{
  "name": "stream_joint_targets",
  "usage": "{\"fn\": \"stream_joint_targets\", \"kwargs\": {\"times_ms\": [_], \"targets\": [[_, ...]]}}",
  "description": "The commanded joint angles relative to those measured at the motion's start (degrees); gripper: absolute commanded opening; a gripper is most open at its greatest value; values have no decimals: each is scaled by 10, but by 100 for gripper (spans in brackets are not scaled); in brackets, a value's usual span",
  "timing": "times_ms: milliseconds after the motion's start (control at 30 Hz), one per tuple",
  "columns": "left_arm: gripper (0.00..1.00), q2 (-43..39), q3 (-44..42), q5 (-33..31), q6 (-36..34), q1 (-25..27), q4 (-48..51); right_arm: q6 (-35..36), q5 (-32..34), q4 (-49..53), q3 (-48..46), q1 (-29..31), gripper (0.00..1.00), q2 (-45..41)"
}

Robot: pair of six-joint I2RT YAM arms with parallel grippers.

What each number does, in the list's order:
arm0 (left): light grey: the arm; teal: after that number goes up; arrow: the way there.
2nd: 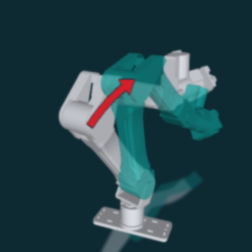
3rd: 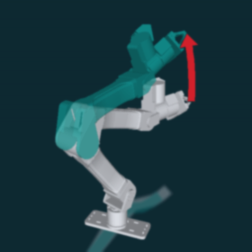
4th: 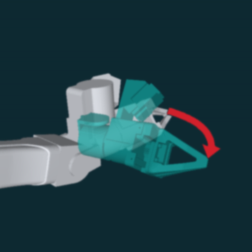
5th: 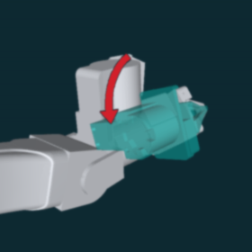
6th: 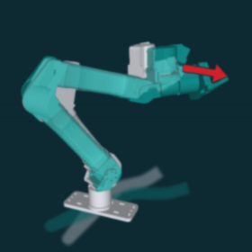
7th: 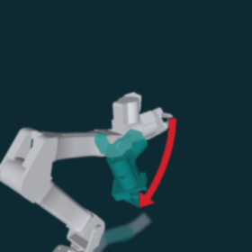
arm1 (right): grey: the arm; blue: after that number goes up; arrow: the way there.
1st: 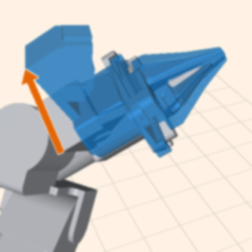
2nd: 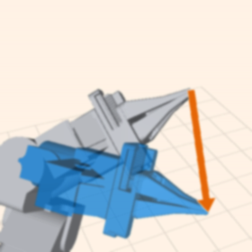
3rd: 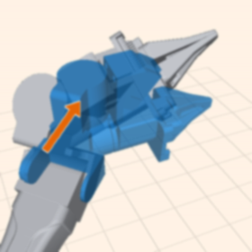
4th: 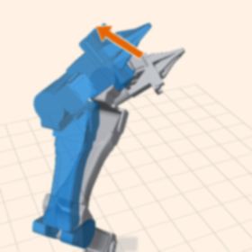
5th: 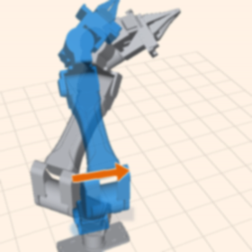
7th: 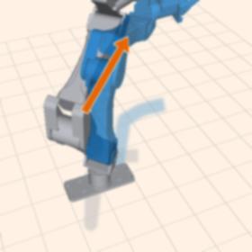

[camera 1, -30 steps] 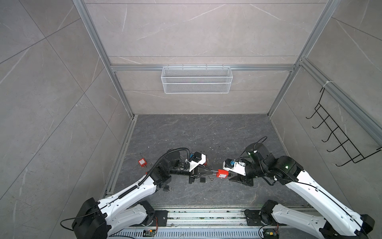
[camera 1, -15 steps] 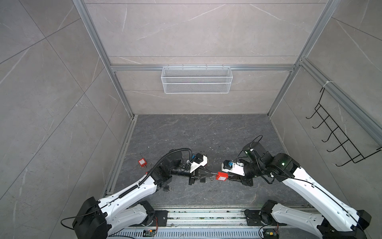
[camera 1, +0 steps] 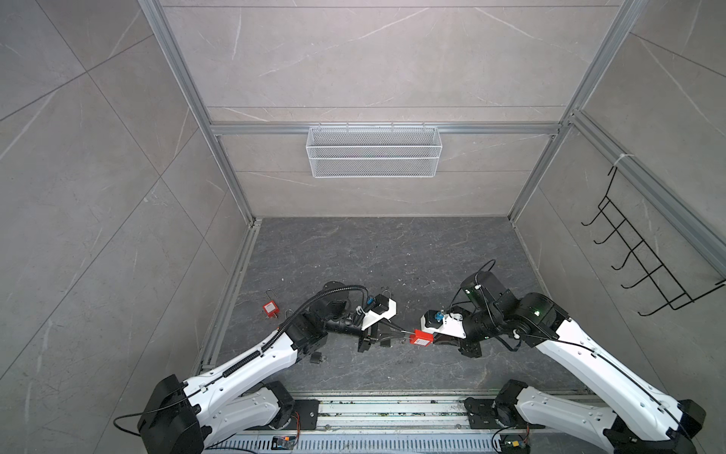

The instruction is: Lock with the key

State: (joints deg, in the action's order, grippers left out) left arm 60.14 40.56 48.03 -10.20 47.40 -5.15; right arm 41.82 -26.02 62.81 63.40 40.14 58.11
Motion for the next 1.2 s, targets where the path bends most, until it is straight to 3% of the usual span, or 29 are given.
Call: {"fn": "stream_joint_targets", "kwargs": {"times_ms": [0,267,533,633,867,1167], "targets": [[0,-29,33,-4,-35,0,44,18,8,2,-19,-1,0,-14],[0,-57,47,-50,-102,-1,142,5,16,-12,-82,-17,0,-31],[0,-30,89,-85,-162,-3,233,-5,-2,-50,-134,-66,0,-71],[0,-7,125,-104,-174,-4,272,-17,19,-47,-146,-89,0,-85],[0,155,287,-129,-220,-4,444,-51,91,-98,-182,-141,0,-147],[0,406,520,-194,-271,-4,618,-37,150,-11,-160,-144,0,-172]]}}
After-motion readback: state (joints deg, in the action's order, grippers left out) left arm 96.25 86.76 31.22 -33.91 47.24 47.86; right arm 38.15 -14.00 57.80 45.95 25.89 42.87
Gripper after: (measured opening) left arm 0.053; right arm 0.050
